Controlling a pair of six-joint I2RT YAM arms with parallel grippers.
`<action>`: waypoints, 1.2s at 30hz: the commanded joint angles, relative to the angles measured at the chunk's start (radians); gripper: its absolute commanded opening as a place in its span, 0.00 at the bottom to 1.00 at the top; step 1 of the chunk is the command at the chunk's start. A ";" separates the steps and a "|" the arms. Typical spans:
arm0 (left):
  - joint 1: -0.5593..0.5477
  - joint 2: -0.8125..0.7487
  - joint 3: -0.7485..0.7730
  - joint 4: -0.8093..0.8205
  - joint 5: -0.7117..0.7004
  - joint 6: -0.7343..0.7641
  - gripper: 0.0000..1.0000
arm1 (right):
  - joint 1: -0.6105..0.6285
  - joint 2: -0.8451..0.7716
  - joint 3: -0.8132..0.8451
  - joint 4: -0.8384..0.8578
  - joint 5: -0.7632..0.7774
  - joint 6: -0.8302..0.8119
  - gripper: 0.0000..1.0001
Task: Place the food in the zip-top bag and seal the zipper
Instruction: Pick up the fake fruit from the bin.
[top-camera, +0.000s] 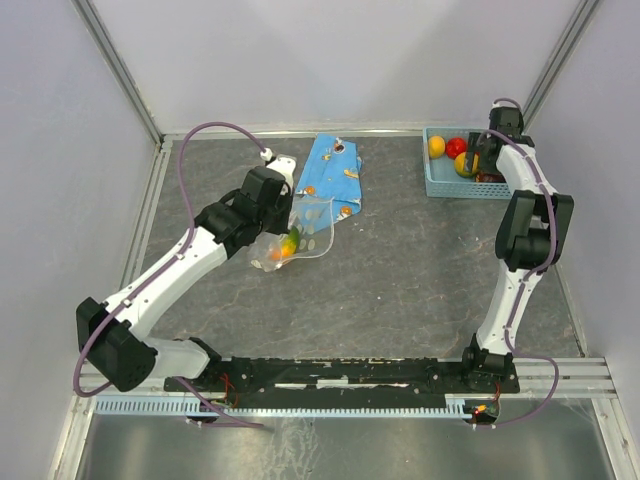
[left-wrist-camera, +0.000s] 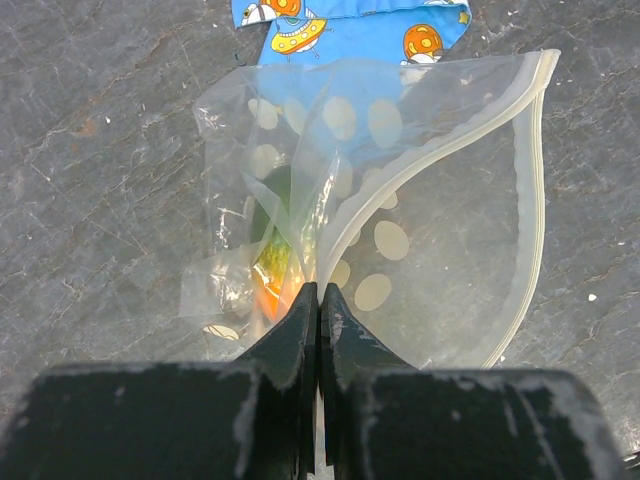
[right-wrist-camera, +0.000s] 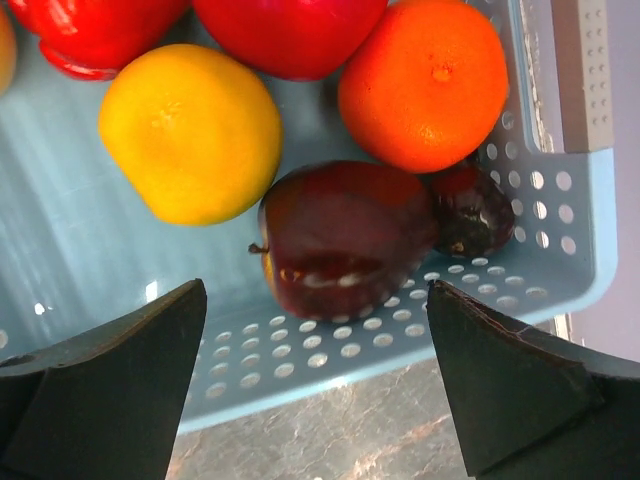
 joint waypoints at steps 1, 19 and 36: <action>0.008 0.009 0.002 0.042 0.015 0.044 0.03 | -0.013 0.053 0.086 0.071 -0.025 -0.056 0.99; 0.015 0.043 0.006 0.037 0.025 0.044 0.03 | -0.042 0.197 0.126 0.026 -0.113 -0.049 0.99; 0.015 0.028 0.007 0.035 0.037 0.041 0.03 | -0.046 0.017 0.008 0.076 -0.160 -0.026 0.69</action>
